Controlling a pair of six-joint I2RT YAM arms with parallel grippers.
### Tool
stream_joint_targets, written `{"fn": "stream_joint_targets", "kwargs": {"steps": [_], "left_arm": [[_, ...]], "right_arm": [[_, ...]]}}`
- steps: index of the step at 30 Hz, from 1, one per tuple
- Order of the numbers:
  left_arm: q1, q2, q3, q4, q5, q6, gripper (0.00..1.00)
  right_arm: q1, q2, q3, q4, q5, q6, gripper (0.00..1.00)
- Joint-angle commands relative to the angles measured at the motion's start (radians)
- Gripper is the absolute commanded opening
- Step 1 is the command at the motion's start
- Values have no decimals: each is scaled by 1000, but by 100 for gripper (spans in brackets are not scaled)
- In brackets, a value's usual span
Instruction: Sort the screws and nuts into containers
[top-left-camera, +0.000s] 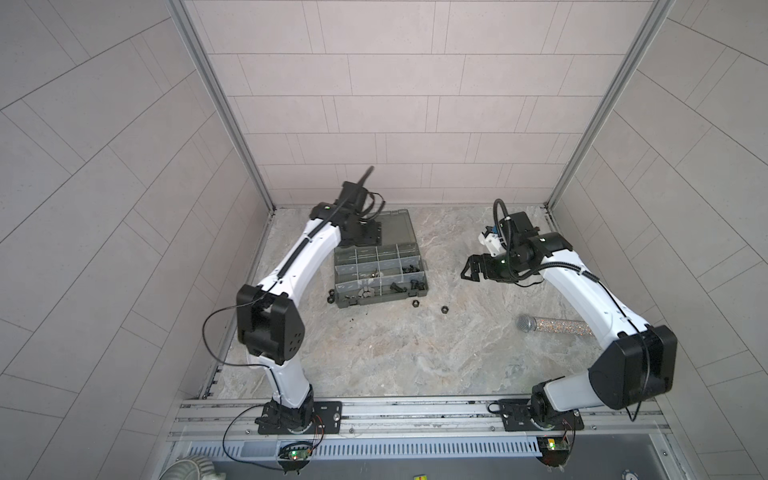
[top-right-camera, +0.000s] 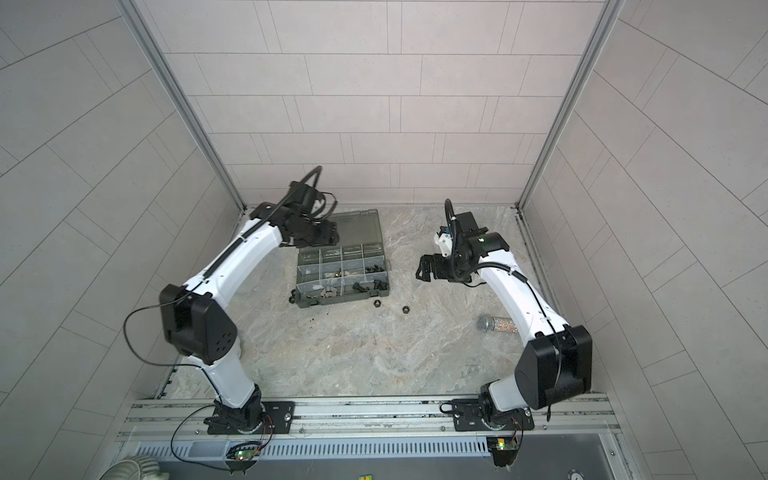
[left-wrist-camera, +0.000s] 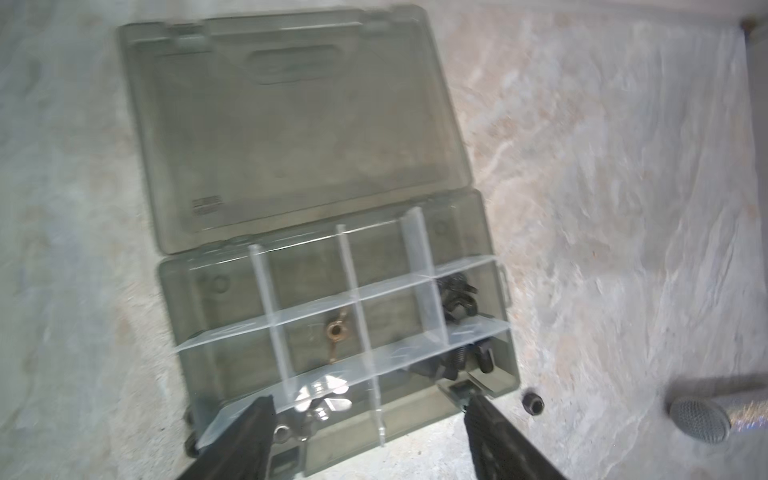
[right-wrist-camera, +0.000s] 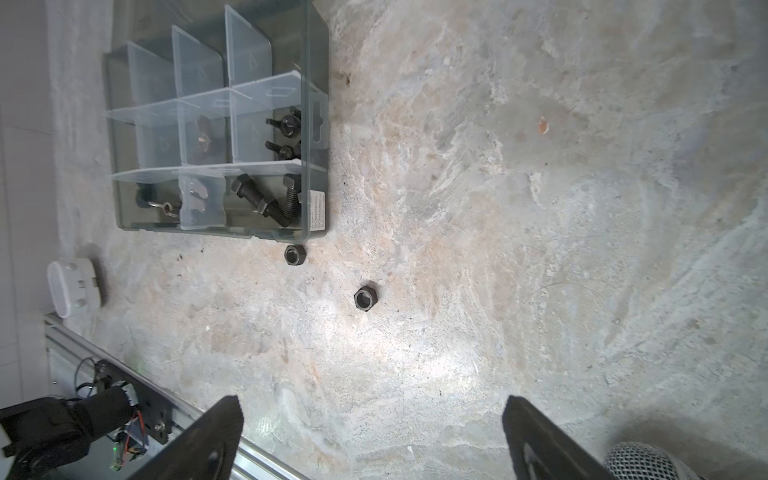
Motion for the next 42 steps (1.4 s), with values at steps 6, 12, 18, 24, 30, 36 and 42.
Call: {"fn": "stream_joint_targets", "kwargs": {"steps": [6, 12, 18, 24, 30, 36, 42], "left_arm": [[144, -156, -316, 122, 110, -80, 82], [232, -205, -426, 133, 165, -78, 82], [283, -223, -476, 145, 190, -62, 82], [309, -221, -508, 159, 196, -58, 81], [320, -252, -518, 165, 202, -63, 82], [321, -305, -525, 164, 201, -53, 91], [321, -353, -548, 167, 208, -60, 94]], "right_arm": [[102, 177, 68, -75, 110, 1, 89], [148, 227, 36, -43, 150, 10, 60], [184, 256, 2, 6, 142, 36, 41], [216, 286, -11, 35, 163, 44, 51], [232, 312, -21, 56, 171, 47, 59], [251, 348, -16, 70, 167, 44, 58], [267, 377, -22, 81, 169, 41, 49]]}}
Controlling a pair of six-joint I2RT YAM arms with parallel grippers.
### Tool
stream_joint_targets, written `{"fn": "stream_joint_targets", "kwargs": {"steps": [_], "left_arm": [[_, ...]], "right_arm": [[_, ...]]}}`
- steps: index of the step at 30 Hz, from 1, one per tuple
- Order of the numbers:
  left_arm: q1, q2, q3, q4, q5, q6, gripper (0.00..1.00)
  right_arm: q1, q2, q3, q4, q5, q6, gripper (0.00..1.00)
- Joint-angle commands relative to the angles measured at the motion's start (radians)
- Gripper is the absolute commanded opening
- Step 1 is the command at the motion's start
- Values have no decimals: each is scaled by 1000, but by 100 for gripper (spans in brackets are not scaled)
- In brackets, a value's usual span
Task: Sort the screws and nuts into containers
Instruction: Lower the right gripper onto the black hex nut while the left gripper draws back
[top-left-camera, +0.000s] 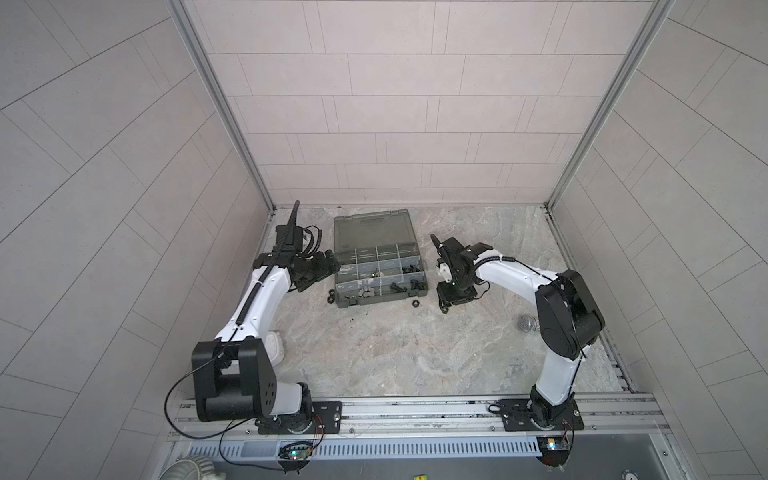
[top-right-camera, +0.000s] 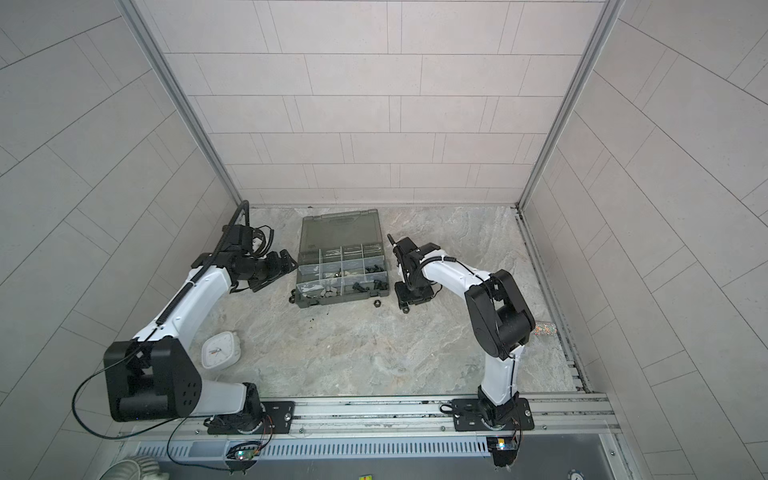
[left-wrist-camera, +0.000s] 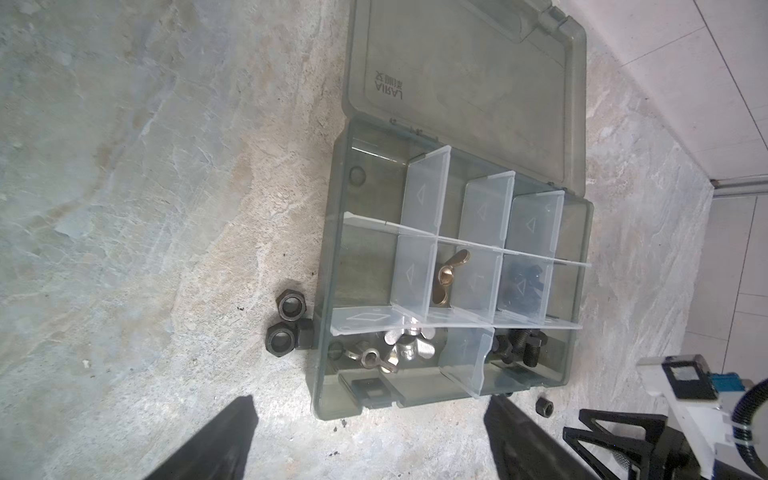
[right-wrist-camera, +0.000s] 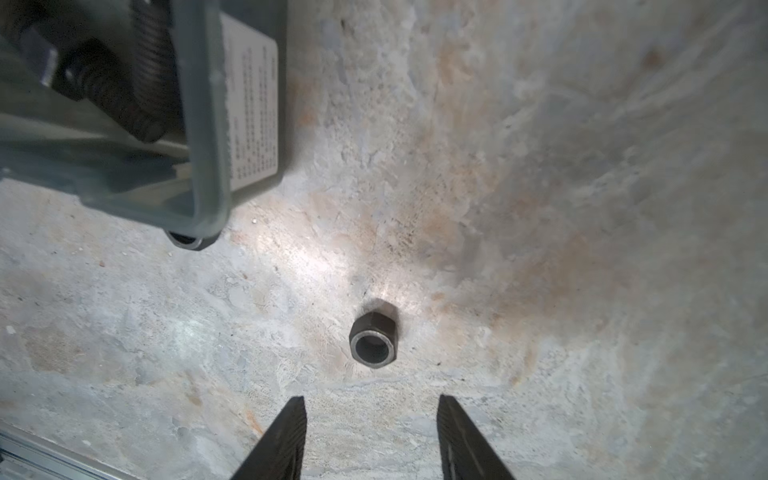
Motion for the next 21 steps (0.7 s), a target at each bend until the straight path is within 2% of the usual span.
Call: {"fn": "stream_joint_targets", "kwargs": {"steps": [1, 9, 21], "left_arm": [[6, -33, -22, -2, 4, 4, 94], [5, -23, -42, 28, 8, 3, 94], [5, 80, -18, 72, 20, -20, 94]], "right_arm": [[10, 15, -7, -2, 18, 3, 48], [11, 50, 2, 15, 11, -1, 42], [10, 85, 7, 21, -3, -12, 40]]}}
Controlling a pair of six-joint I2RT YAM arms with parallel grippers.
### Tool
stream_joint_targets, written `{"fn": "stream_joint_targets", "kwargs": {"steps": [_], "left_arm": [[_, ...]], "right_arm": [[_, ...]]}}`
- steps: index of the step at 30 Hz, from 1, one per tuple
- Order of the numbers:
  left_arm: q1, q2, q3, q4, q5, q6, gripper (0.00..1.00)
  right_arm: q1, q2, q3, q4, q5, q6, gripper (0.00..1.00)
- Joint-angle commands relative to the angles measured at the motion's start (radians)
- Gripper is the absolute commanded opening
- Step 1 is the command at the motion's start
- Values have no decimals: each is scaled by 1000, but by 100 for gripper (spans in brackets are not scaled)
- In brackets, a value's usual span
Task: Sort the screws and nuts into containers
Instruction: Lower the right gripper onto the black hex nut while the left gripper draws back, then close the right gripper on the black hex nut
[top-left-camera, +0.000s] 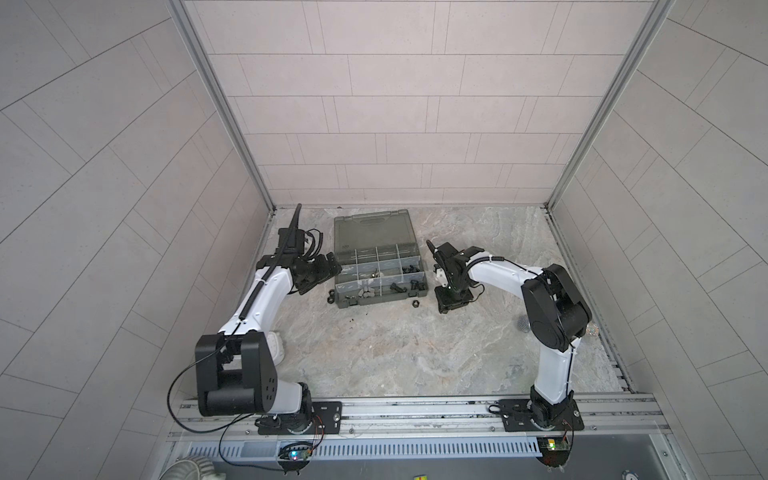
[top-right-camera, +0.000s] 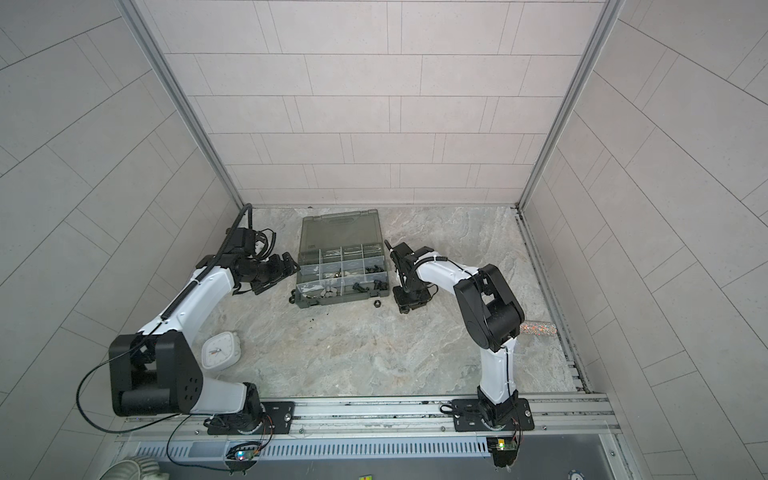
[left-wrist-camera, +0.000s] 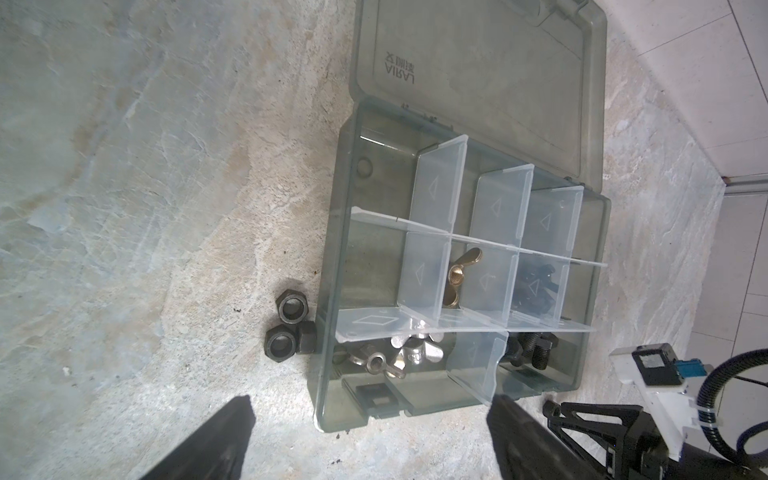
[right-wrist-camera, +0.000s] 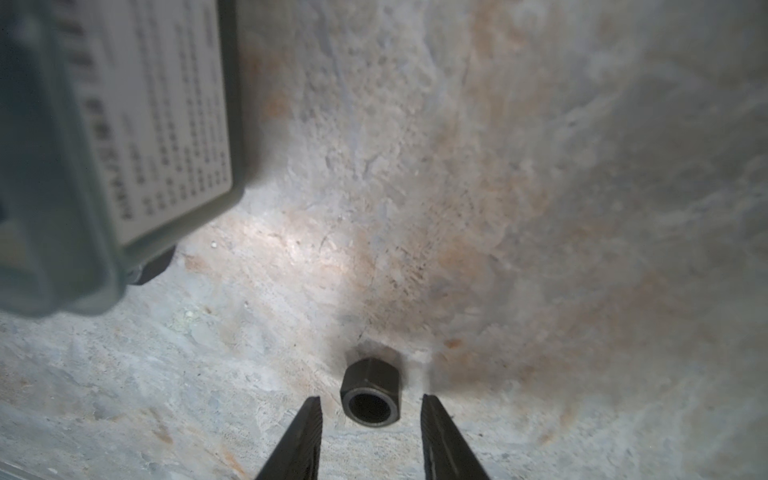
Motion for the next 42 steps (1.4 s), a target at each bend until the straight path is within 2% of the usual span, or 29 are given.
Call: {"fn": "stream_joint_targets", "kwargs": {"steps": [1, 9, 17, 24, 42], "left_arm": [[5, 35, 13, 30, 13, -14, 94], [3, 83, 58, 45, 18, -23, 94], [-11, 160, 90, 70, 49, -25, 94], [-36, 228, 140, 77, 41, -21, 94], [-116, 356, 192, 85, -9, -2, 94]], "right_arm": [[5, 11, 9, -12, 4, -12, 40], [4, 34, 27, -24, 5, -20, 31], [-6, 56, 30, -26, -3, -25, 30], [-11, 62, 43, -39, -1, -26, 26], [-31, -61, 51, -103, 29, -25, 24]]}}
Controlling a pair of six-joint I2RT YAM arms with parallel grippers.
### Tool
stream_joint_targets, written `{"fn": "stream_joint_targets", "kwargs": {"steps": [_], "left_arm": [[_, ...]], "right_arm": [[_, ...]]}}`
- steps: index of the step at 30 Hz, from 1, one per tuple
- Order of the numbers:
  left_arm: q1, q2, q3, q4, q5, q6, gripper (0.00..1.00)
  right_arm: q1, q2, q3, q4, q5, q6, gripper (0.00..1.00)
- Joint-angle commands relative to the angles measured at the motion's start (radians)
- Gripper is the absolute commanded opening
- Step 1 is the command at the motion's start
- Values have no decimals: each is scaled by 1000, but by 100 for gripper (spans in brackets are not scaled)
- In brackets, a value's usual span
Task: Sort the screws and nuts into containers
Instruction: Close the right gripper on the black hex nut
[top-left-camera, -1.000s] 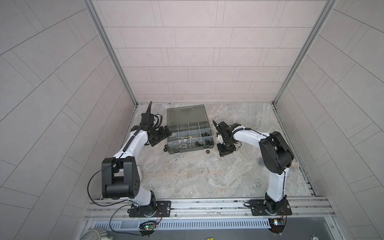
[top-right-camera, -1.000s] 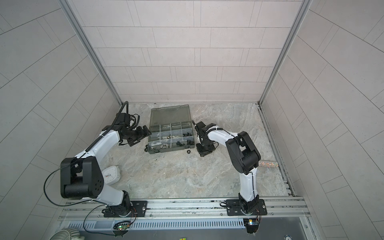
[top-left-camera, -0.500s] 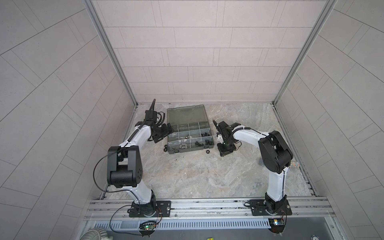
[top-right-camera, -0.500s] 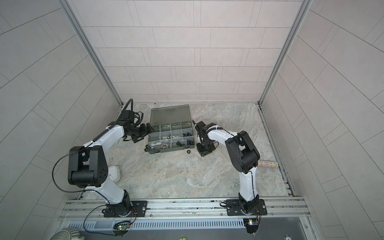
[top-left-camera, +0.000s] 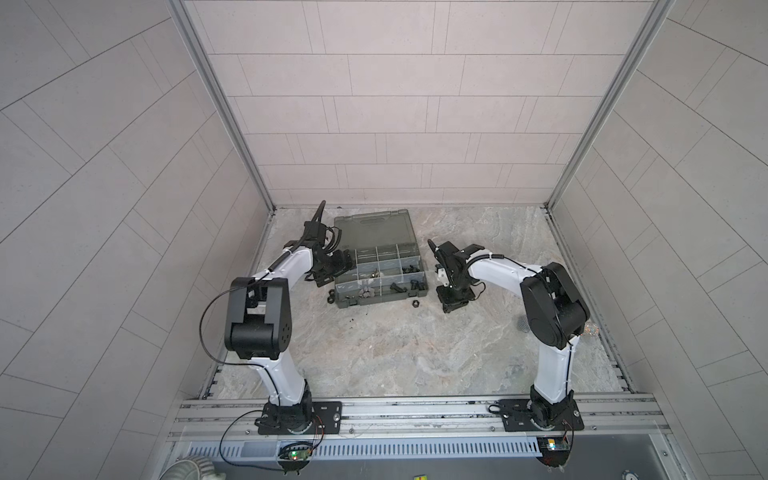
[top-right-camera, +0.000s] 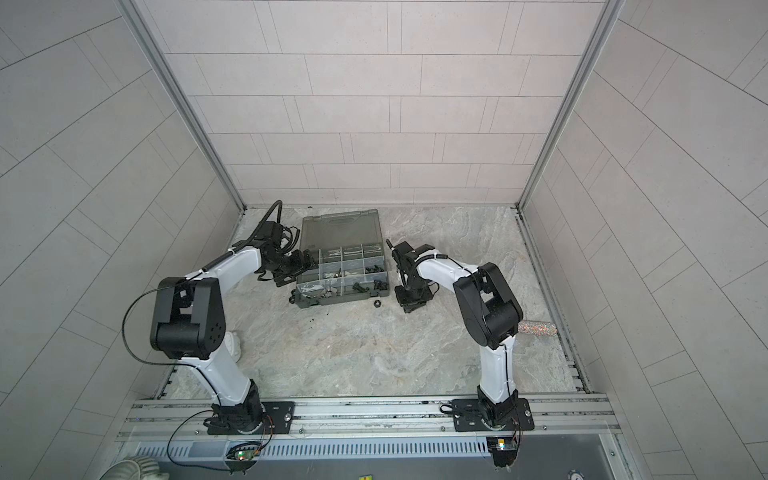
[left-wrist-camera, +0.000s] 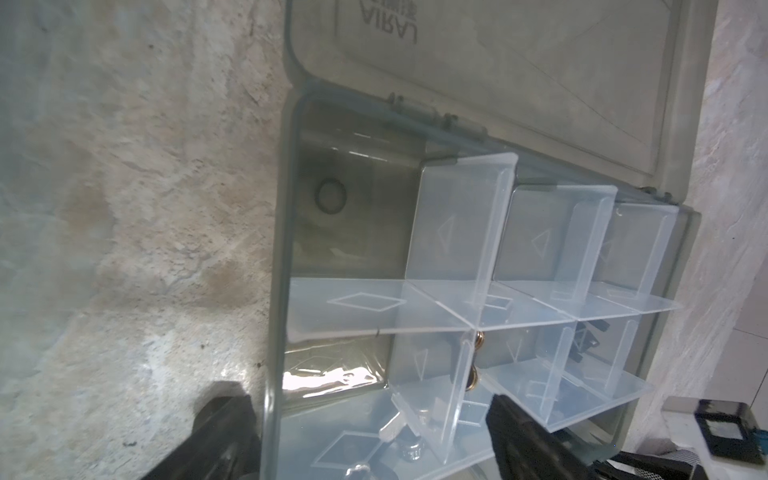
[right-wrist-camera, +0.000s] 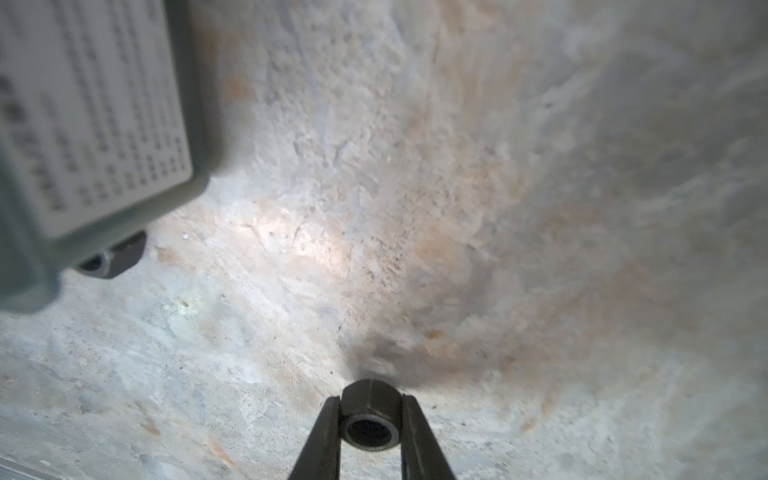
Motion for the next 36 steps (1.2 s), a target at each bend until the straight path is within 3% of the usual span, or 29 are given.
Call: {"fn": "stream_joint_targets", "kwargs": {"steps": [1, 17, 28, 36], "left_arm": [[-23, 24, 42, 10, -18, 13, 94], [-192, 104, 166, 1, -17, -18, 92], [-193, 24, 261, -119, -111, 15, 97], [-143, -130, 220, -212, -165, 61, 98]], "right_arm": [[-9, -70, 24, -51, 25, -10, 24], [-48, -172, 36, -98, 22, -26, 24], [-56, -74, 236, -132, -2, -38, 24], [-54, 61, 405, -142, -40, -31, 24]]}}
